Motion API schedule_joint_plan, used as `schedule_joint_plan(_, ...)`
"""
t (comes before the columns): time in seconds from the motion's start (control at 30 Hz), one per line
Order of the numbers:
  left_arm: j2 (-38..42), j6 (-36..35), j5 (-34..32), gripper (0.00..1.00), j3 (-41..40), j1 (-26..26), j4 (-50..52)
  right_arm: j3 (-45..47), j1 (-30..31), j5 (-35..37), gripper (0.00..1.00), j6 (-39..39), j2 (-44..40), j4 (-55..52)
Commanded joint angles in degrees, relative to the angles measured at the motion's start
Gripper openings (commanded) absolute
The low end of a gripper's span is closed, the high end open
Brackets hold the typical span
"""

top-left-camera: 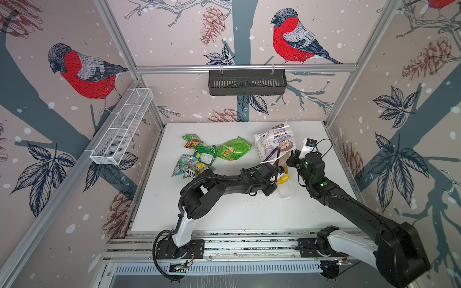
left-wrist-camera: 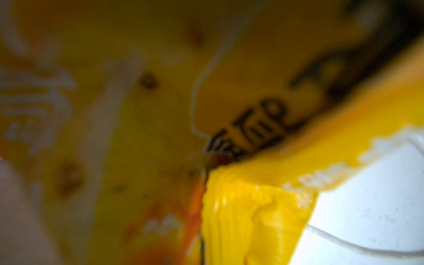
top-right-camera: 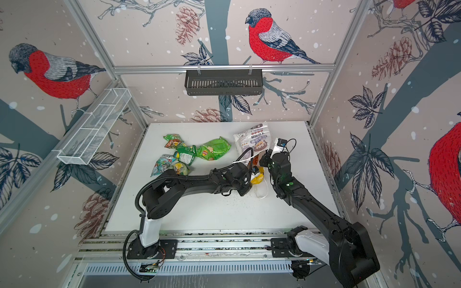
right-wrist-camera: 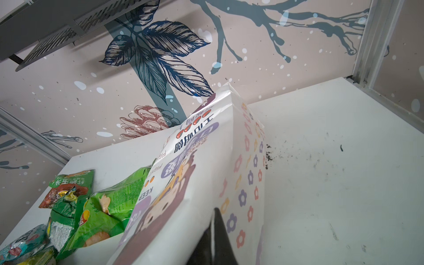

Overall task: Take the snacks out of the paper bag
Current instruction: Pick up the snack from the paper bag.

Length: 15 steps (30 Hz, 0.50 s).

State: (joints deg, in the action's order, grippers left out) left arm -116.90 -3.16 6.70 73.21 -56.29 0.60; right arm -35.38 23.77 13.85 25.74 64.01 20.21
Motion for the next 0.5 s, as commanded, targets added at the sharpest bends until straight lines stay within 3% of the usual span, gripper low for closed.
schedule_joint_plan(0.0, -0.8, -1.6, 2.5, 0.0, 0.2, 0.3, 5.5, -1.8, 0.0, 0.8, 0.0, -1.1, 0.7, 2.7)
schedule_joint_plan(0.33, -2.0, -3.2, 6.2, 0.0, 2.4, 1.4, 9.4, -5.7, 0.0, 0.2, 0.0, -1.7, 2.8, 2.7)
schedule_joint_plan(0.47, -0.6, -4.4, 14.8, 0.0, 1.9, 3.0, 9.3, -4.8, 0.0, 1.3, 0.0, -2.2, 3.4, 4.8)
